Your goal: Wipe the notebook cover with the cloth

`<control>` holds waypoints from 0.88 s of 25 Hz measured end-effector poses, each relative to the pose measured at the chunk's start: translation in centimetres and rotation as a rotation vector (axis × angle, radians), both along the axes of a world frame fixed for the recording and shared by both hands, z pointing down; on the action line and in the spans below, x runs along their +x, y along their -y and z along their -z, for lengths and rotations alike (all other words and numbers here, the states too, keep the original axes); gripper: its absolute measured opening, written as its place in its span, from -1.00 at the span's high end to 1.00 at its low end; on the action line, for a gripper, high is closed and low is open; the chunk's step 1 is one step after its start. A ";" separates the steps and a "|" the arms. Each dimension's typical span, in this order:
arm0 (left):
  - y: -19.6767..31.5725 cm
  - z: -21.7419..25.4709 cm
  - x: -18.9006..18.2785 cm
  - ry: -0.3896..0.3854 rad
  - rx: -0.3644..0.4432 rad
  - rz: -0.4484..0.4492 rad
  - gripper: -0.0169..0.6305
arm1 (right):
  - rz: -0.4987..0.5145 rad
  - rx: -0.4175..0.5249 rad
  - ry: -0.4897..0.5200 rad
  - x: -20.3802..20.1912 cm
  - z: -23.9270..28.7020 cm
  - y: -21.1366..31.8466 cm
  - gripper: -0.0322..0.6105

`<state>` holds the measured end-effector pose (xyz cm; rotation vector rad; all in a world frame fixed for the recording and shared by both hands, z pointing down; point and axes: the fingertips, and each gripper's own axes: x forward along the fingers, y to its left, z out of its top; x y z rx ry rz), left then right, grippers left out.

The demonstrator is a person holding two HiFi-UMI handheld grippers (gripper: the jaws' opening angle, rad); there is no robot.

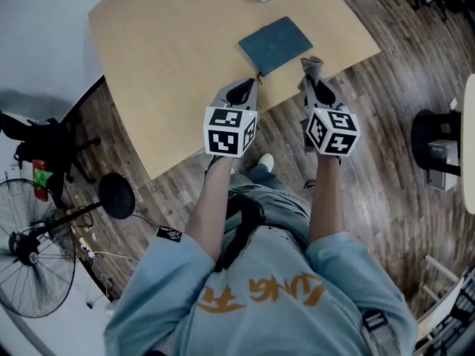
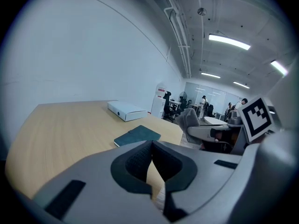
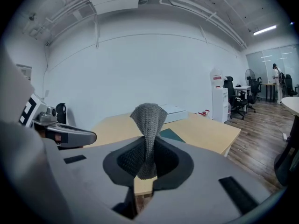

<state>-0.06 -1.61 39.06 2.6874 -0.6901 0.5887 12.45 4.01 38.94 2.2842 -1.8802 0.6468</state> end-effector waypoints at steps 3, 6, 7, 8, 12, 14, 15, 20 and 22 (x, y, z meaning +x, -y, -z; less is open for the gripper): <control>-0.3 -0.7 0.1 0.016 -0.011 -0.004 0.89 | 0.023 -0.008 0.016 -0.4 -0.8 0.7 0.81; 0.3 -1.5 -0.5 0.026 -0.027 0.011 0.90 | 0.044 -0.025 0.035 -1.1 -1.8 1.9 0.81; 0.5 -1.7 -0.8 0.027 -0.035 0.019 0.90 | 0.051 -0.031 0.042 -1.4 -2.2 2.2 0.81; 0.8 -2.0 -1.0 0.028 -0.045 0.027 0.90 | 0.057 -0.038 0.049 -1.7 -2.6 2.6 0.81; 1.1 -4.2 -1.4 0.033 -0.105 0.037 0.90 | 0.088 -0.098 0.069 -3.0 -5.3 3.9 0.81; 1.5 -5.3 -1.4 0.029 -0.138 0.044 0.90 | 0.106 -0.134 0.067 -3.5 -6.4 4.4 0.81; 1.9 -5.7 -1.3 0.022 -0.151 0.053 0.90 | 0.113 -0.146 0.062 -3.6 -6.7 4.7 0.80; 4.1 -6.2 -1.4 -0.013 -0.195 0.066 0.90 | 0.109 -0.191 0.047 -4.1 -7.7 6.5 0.81; 5.0 -6.0 -0.9 -0.033 -0.202 0.053 0.89 | 0.116 -0.209 0.044 -4.6 -7.9 7.6 0.81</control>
